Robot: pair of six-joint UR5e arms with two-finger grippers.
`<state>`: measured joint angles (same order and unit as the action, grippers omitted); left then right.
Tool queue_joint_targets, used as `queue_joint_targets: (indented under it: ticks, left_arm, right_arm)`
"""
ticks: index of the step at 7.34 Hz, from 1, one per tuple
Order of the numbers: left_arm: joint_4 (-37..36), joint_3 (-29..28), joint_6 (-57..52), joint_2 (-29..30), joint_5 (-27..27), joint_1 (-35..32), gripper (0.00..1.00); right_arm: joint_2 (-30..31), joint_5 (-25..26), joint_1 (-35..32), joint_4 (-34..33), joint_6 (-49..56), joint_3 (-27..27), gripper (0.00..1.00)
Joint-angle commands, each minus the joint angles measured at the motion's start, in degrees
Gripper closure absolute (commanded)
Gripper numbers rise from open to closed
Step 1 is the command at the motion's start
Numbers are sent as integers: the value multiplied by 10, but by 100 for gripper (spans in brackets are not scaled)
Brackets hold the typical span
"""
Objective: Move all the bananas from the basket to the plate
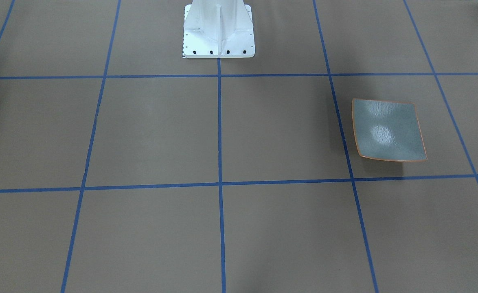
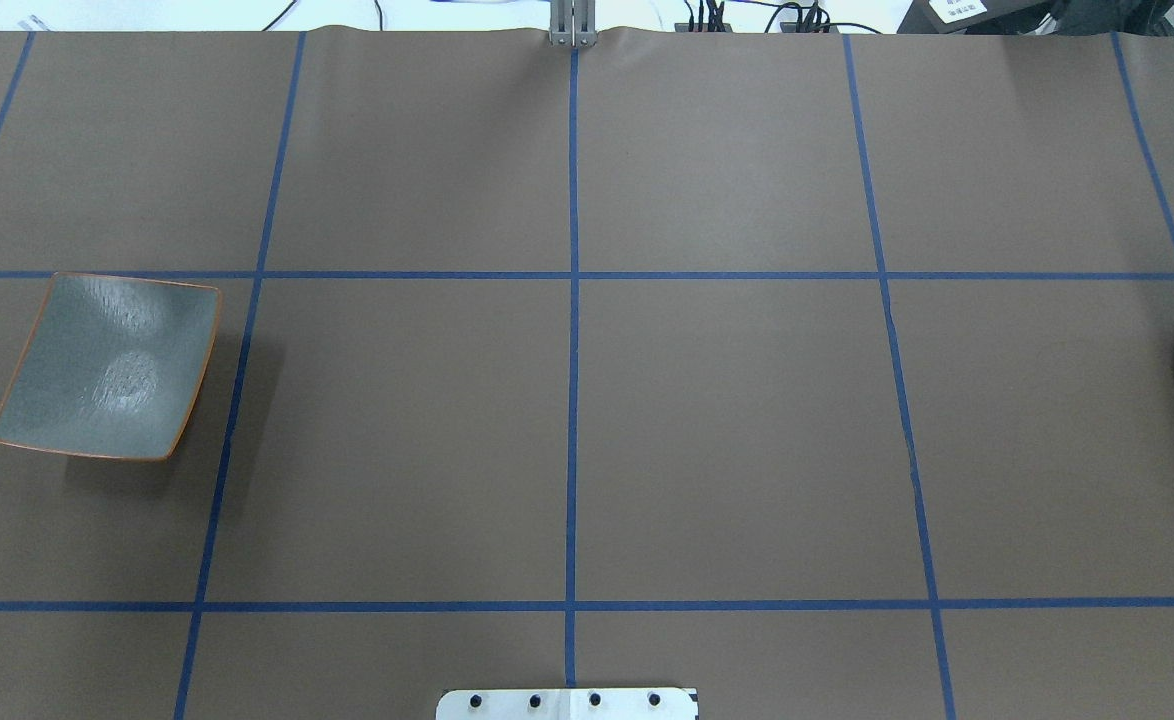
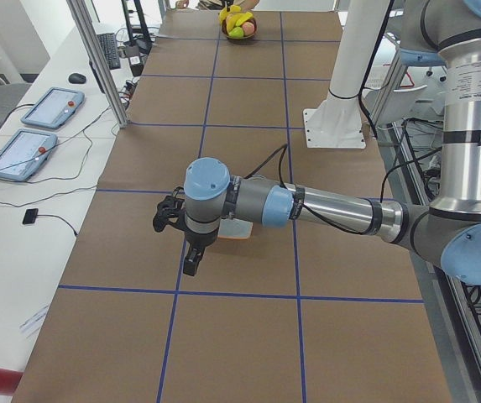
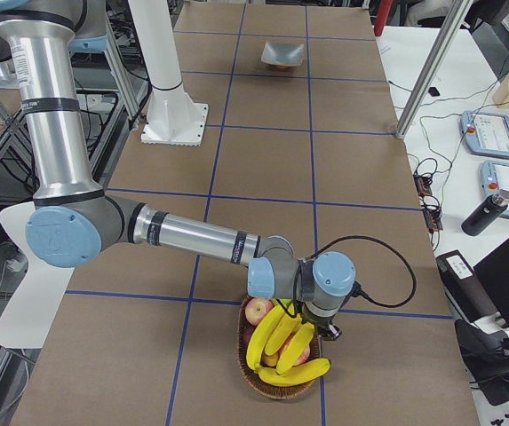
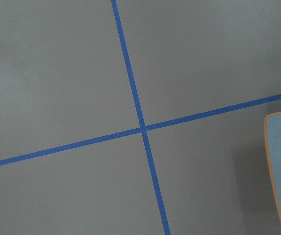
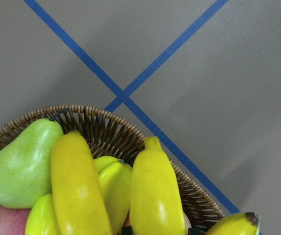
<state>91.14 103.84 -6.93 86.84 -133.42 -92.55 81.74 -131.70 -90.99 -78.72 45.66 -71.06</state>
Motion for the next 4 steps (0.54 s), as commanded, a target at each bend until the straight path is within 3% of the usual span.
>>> queue_joint_targets:
  ticks: [1,4]
  left_arm:
    - [0,-1,0,0,0,0,0]
    - [0,-1,0,0,0,0,0]
  right_arm:
    - [0,0,-5,-15,-1,-19,100]
    - [-5,-1,-15,-41,-3,-41,100]
